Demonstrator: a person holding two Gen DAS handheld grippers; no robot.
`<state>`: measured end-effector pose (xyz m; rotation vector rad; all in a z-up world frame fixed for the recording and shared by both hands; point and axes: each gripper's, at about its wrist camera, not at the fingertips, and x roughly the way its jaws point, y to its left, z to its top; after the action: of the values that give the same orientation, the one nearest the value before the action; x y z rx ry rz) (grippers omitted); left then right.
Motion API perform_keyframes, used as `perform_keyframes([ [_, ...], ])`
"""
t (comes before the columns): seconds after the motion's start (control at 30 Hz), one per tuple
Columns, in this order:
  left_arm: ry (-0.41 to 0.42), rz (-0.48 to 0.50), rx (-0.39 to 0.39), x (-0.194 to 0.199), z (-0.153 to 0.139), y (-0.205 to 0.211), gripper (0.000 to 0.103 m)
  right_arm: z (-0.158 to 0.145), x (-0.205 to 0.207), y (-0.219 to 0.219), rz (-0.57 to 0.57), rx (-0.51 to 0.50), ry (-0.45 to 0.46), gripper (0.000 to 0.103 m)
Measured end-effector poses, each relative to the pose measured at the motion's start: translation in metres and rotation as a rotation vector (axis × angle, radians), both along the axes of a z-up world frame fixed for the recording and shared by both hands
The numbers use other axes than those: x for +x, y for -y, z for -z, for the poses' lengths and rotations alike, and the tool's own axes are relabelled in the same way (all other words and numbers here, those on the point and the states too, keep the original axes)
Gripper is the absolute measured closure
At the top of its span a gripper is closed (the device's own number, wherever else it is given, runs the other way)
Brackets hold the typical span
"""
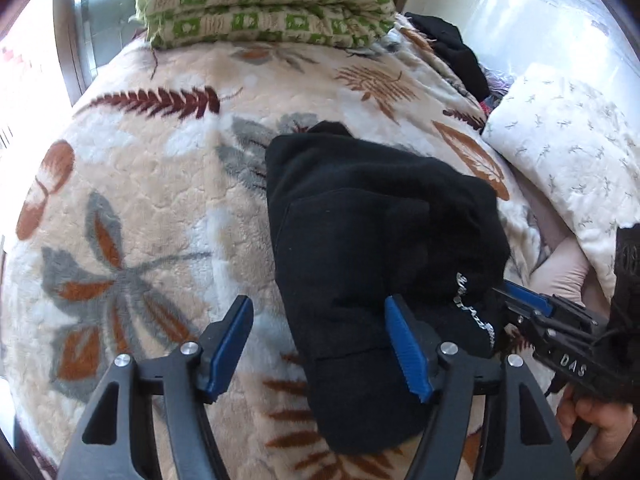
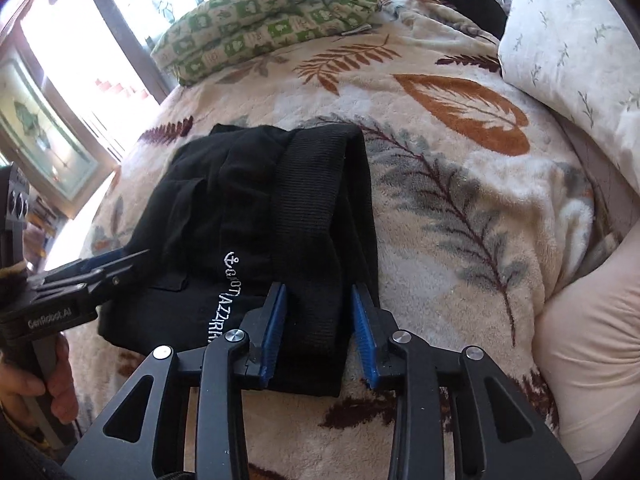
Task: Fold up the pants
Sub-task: 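Lower the folded pants onto the blanket and open both grippers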
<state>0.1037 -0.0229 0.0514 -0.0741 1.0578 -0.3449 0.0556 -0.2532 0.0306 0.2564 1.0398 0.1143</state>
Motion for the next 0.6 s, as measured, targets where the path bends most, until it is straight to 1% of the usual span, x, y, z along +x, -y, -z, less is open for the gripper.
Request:
perform_keyframes([
  [0.07, 0.016, 0.011, 0.0, -0.008, -0.009, -0.002, 0.034, -0.004, -0.002, 0.004, 0.009, 0.04, -0.007, 0.065],
  [0.1, 0.018, 0.007, -0.016, -0.009, -0.012, -0.005, 0.034, -0.006, -0.003, 0.007, 0.015, 0.055, -0.006, 0.055],
  [0.13, 0.015, -0.002, -0.034, -0.009, -0.014, -0.009, 0.034, -0.007, -0.003, 0.009, 0.022, 0.062, -0.001, 0.039],
  [0.17, 0.011, -0.014, -0.047, -0.007, -0.016, -0.014, 0.031, -0.009, -0.004, 0.012, 0.028, 0.074, 0.008, 0.035],
  [0.2, 0.004, -0.031, -0.05, -0.004, -0.016, -0.018, 0.025, -0.01, -0.004, 0.014, 0.034, 0.084, 0.014, 0.034],
  [0.27, -0.006, -0.067, -0.042, 0.001, -0.016, -0.026, 0.018, -0.011, -0.003, 0.017, 0.048, 0.097, 0.015, 0.034],
  [0.33, -0.006, -0.083, -0.019, 0.004, -0.016, -0.028, 0.017, -0.013, -0.004, 0.017, 0.05, 0.11, 0.018, 0.034],
  [0.47, 0.004, -0.048, 0.06, -0.001, -0.016, -0.018, 0.016, -0.023, -0.006, 0.004, 0.016, 0.083, 0.036, 0.033],
  [0.53, 0.019, -0.026, 0.093, -0.006, -0.017, -0.011, 0.013, -0.028, -0.008, -0.005, -0.01, 0.056, 0.045, 0.028],
  [0.6, 0.026, -0.014, 0.109, -0.011, -0.019, -0.006, 0.012, -0.031, -0.012, -0.01, -0.028, 0.034, 0.05, 0.024],
])
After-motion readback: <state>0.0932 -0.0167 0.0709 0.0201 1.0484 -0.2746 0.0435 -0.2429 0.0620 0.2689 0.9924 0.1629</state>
